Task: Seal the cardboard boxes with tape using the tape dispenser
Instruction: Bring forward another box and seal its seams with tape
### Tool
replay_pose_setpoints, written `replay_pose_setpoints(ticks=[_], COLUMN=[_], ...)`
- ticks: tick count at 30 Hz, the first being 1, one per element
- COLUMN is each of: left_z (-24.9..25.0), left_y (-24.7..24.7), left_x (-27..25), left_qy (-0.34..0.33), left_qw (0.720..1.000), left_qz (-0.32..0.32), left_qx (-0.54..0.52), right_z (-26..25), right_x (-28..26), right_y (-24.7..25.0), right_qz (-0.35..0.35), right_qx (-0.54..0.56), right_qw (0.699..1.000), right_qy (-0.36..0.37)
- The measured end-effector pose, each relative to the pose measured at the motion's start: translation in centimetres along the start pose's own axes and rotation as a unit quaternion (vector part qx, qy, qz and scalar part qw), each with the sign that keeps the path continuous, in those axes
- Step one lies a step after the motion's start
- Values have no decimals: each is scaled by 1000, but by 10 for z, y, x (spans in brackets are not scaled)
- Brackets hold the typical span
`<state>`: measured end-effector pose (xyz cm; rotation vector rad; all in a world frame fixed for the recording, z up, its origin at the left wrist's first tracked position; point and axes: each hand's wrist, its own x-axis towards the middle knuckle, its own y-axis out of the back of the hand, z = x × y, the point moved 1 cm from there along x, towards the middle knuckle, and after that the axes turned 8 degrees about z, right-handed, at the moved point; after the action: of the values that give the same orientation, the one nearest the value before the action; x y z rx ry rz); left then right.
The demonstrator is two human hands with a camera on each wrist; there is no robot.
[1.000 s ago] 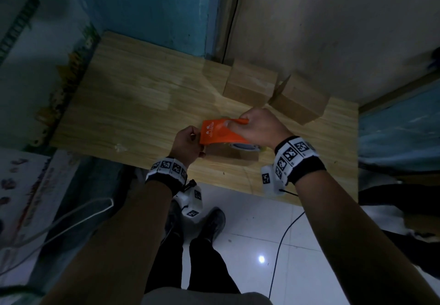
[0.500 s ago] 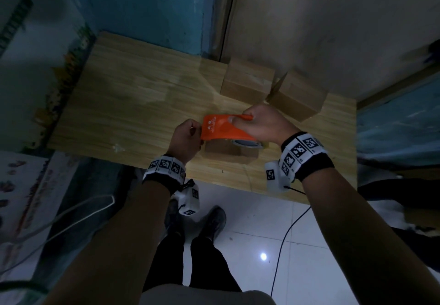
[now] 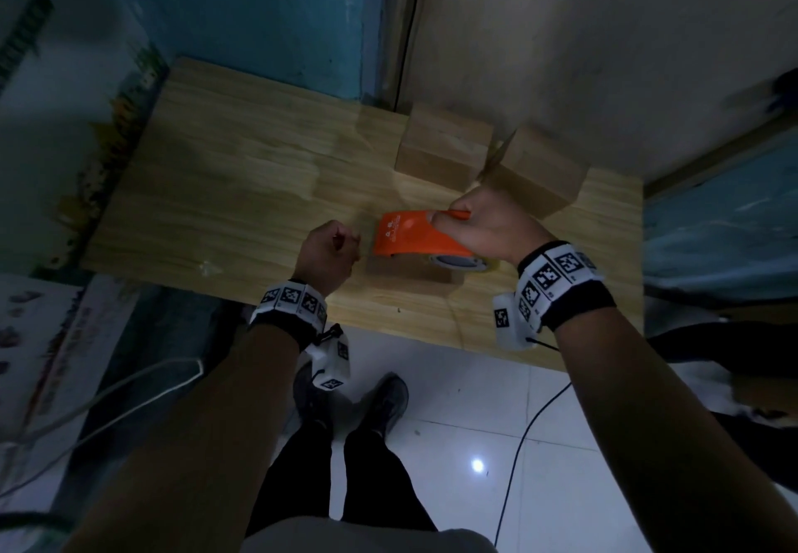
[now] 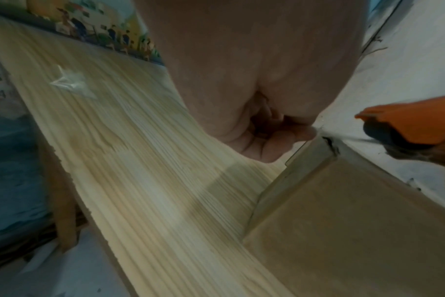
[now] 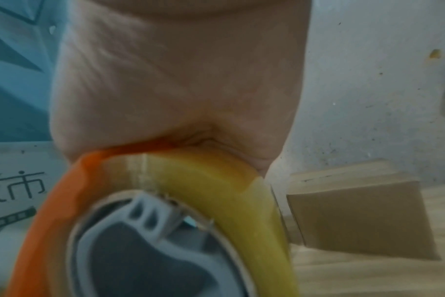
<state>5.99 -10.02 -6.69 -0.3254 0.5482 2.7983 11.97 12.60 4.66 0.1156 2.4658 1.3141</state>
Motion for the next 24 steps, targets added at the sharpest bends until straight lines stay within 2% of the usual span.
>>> replay_pose_setpoints(ticks=[6, 15, 24], left_z=[-4, -16, -19], left_y=[0, -6, -13], left_x=[7, 15, 10], left_qy=[-25, 7, 64], left_qw=[999, 1000, 996], left_qz=[16, 21, 5], left_qx=[45, 21, -57], right_z=[7, 8, 7], right_x=[-1, 4, 5], right_y=[-5, -12, -15], right_qz=[13, 8, 4], right_qx=[13, 33, 45], right_qw=[1000, 999, 998], right_qy=[-9, -30, -31])
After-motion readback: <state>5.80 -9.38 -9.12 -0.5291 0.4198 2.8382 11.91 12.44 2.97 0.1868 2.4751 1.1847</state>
